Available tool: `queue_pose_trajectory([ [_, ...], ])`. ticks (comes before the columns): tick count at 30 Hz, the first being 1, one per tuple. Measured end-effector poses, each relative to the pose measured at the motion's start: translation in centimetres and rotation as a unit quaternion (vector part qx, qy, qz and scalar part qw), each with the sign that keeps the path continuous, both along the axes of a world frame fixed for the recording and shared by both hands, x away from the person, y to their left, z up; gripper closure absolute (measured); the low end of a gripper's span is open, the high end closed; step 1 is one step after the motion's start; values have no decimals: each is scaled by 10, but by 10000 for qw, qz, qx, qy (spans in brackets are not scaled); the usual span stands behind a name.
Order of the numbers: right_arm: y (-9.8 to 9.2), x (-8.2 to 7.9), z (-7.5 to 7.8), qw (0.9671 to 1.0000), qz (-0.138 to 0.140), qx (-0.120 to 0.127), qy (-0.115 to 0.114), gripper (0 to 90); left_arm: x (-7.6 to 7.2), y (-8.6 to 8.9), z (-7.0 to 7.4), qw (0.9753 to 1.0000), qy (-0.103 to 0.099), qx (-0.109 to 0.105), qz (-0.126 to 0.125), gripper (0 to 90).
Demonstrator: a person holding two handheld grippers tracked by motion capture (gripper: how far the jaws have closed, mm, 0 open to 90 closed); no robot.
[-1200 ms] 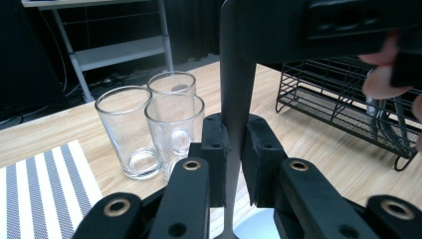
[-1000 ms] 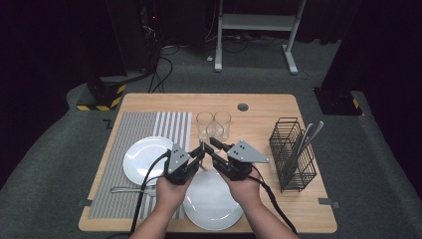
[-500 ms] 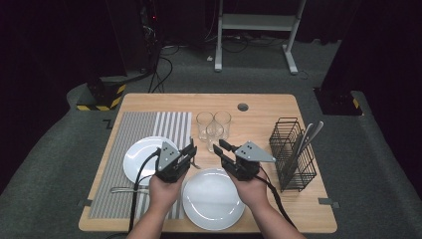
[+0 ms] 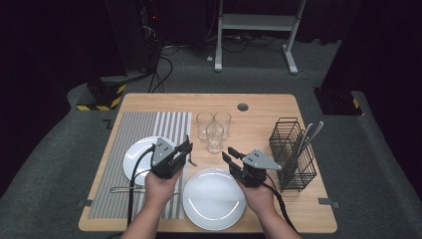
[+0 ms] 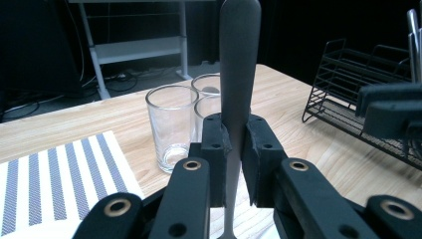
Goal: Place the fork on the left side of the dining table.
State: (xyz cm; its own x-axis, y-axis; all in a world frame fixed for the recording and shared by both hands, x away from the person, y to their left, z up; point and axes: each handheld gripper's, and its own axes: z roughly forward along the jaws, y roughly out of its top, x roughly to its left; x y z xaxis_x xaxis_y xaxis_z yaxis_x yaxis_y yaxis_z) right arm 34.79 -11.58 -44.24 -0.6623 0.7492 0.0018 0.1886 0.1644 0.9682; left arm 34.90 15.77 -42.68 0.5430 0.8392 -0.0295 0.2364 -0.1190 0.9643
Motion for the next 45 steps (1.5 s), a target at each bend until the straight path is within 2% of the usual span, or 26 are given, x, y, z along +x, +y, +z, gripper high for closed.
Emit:
queue_pose_trajectory([
  [6, -6, 2, -15, 9997, -81, -216, 81, 695, 2, 5, 1, 10000, -24, -29, -9, 805],
  [9, -10, 2, -20, 9995, -117, -208, 206, 692, 5, 8, 3, 10000, -5, -51, -13, 805],
  [14, -16, 0, -26, 9991, -179, -336, 168, 684, 8, 12, 6, 10000, -60, -74, -4, 804],
  [19, -23, -1, -33, 9987, -327, -349, 192, 643, 11, 17, 8, 9999, -71, -117, 11, 804],
  [26, -30, -4, -44, 9978, -498, -396, 166, 607, 16, 21, 13, 9998, -156, -45, 105, 804],
  [32, -37, -5, -59, 9968, -621, -326, 381, 593, 26, 22, 15, 9998, -165, 85, 113, 804],
  [39, -44, -3, -64, 9957, -705, -242, 556, 564, 41, 31, 16, 9997, -150, 66, 203, 804],
  [45, -43, -3, -70, 9947, -748, -324, 624, 559, 51, 42, 19, 9993, -145, 30, 337, 804],
])
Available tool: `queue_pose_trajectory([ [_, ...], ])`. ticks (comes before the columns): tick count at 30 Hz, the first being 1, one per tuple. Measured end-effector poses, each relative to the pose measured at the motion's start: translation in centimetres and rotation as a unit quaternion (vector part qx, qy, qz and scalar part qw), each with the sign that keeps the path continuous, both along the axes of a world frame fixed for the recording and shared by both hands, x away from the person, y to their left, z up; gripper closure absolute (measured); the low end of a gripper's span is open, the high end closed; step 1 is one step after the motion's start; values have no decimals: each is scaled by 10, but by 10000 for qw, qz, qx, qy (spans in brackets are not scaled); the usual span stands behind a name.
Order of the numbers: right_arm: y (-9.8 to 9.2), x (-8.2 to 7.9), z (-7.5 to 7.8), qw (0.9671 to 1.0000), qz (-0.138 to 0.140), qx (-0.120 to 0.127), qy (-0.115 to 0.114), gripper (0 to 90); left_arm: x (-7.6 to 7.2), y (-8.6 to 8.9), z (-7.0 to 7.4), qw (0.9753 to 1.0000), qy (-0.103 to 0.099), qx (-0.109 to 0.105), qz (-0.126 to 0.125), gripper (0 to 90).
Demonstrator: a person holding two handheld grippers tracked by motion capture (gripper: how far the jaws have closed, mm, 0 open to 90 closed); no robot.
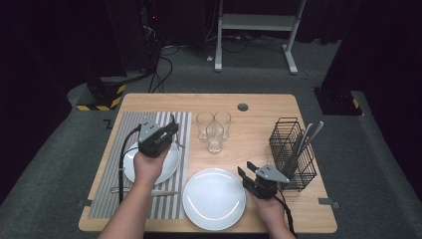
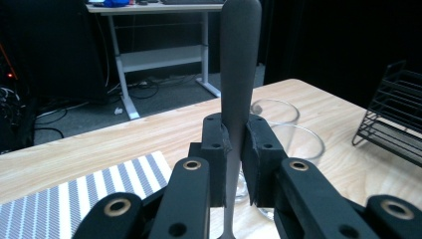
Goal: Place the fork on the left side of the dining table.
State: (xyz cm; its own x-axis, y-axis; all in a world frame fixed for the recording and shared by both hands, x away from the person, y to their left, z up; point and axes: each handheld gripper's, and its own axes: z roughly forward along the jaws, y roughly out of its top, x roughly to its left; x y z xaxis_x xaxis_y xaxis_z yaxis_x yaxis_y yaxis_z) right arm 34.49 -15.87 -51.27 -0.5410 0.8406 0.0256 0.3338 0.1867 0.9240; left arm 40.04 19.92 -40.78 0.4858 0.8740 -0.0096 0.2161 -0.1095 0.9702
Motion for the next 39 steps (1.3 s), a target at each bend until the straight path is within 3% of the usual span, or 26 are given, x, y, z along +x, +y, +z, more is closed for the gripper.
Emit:
queue_pose_trajectory([
  [8, -1, 1, -6, 9999, -22, -55, 91, 564, 11, 13, 12, 9999, -28, -92, 135, 803],
  [16, -2, 1, -6, 9999, -32, 17, 108, 577, 23, 18, 22, 9998, -17, -31, 194, 804],
  [21, -2, 1, -6, 9999, -49, -14, 117, 583, 34, 20, 18, 9996, 77, -169, 218, 803],
  [27, -4, 1, -5, 9999, -75, 9, 122, 584, 43, 20, 14, 9995, 94, -95, 284, 803],
  [39, -5, 1, -6, 9998, -107, 19, 150, 588, 73, 31, -5, 9982, 297, -263, 443, 803],
])
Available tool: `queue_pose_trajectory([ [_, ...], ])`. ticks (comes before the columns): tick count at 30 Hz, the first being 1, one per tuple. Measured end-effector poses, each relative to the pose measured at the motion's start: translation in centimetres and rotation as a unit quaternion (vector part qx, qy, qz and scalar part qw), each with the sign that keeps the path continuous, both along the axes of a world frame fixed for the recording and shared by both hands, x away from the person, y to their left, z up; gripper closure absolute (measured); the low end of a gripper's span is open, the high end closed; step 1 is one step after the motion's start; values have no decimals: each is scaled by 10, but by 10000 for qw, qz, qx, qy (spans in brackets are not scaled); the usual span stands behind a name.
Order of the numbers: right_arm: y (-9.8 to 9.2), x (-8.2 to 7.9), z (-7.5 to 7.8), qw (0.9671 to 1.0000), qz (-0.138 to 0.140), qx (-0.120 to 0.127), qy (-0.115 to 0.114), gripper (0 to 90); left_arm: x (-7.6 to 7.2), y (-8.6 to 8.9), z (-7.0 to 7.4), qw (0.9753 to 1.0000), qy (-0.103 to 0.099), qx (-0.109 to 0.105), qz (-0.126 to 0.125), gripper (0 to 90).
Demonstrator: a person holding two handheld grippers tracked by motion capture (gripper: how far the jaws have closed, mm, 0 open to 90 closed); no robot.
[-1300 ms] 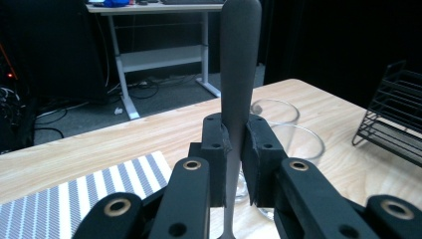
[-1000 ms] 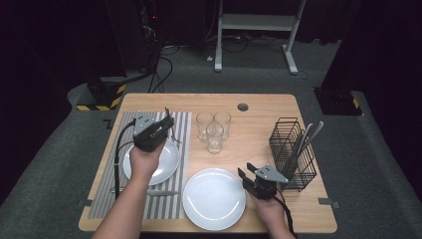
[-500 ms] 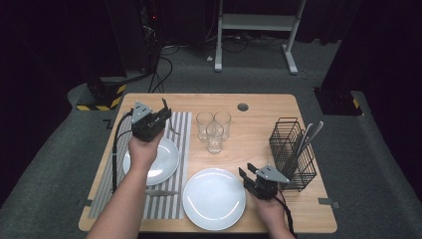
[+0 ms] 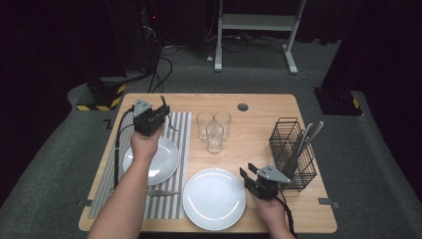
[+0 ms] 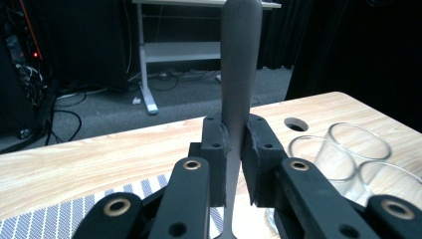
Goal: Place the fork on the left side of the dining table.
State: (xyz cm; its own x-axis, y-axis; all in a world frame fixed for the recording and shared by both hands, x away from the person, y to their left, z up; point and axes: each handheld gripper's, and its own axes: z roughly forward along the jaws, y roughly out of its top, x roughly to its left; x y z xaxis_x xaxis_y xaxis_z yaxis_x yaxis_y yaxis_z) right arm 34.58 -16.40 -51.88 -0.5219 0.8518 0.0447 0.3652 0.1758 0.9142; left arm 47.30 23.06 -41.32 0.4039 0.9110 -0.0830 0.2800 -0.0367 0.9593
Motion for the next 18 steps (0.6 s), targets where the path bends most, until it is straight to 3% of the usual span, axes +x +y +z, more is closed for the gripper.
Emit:
queue_pose_trajectory([
  [3, -1, 0, -1, 10000, -14, -9, 24, 588, 7, 6, 0, 9999, 91, -80, 57, 803],
  [8, -1, 0, -1, 10000, -26, -2, 23, 591, 10, 11, 5, 9998, 38, -126, 116, 803],
  [18, 2, 1, -4, 9999, 19, 16, 107, 592, 25, 6, -17, 9995, 277, -88, 144, 802],
])
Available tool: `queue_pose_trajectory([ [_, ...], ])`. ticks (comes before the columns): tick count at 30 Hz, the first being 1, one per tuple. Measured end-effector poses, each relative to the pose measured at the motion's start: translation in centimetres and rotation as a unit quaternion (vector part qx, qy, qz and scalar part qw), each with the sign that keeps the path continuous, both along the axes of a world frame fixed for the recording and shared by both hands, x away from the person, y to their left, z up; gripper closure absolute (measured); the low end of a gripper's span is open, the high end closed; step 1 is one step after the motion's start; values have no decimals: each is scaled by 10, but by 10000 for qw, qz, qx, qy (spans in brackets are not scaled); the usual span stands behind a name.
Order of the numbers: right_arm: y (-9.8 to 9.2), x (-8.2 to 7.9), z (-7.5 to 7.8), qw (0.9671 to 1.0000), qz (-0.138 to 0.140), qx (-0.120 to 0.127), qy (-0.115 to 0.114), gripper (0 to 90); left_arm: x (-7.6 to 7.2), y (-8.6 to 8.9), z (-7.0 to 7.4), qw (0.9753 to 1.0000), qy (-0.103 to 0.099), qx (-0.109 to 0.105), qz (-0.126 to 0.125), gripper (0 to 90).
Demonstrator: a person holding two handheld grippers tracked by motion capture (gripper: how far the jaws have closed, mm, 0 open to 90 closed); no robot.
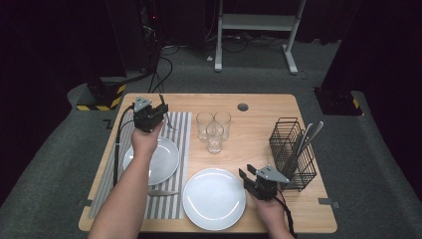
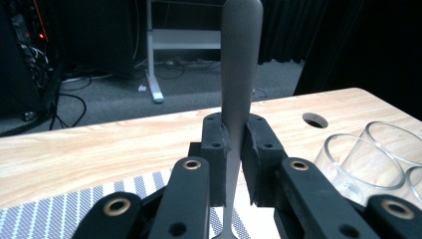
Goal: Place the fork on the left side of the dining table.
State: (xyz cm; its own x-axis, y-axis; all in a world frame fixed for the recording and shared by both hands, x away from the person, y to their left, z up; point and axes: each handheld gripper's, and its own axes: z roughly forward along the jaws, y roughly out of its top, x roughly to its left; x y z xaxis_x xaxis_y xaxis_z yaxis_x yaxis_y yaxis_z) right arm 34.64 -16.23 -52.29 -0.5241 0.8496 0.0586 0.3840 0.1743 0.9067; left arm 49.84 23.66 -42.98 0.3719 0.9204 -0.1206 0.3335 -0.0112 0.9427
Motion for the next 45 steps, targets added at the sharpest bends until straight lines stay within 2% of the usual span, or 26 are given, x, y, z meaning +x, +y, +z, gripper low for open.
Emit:
queue_pose_trajectory([
  [11, -1, -1, 0, 10000, -14, -9, -26, 593, 8, -5, -13, 9998, 180, 50, -22, 802],
  [26, -2, -2, 0, 10000, -22, -21, -27, 592, 11, -6, -21, 9998, 211, 36, -60, 801],
  [29, -2, -2, 0, 10000, -18, -47, -28, 592, 11, -4, -20, 9997, 221, 125, 14, 798],
  [39, -3, -3, -1, 10000, -28, -57, -22, 592, 8, 8, -22, 9989, 339, 221, 249, 793],
  [45, -3, -3, -2, 10000, -29, -69, -30, 592, 7, 12, -25, 9981, 387, 261, 399, 820],
])
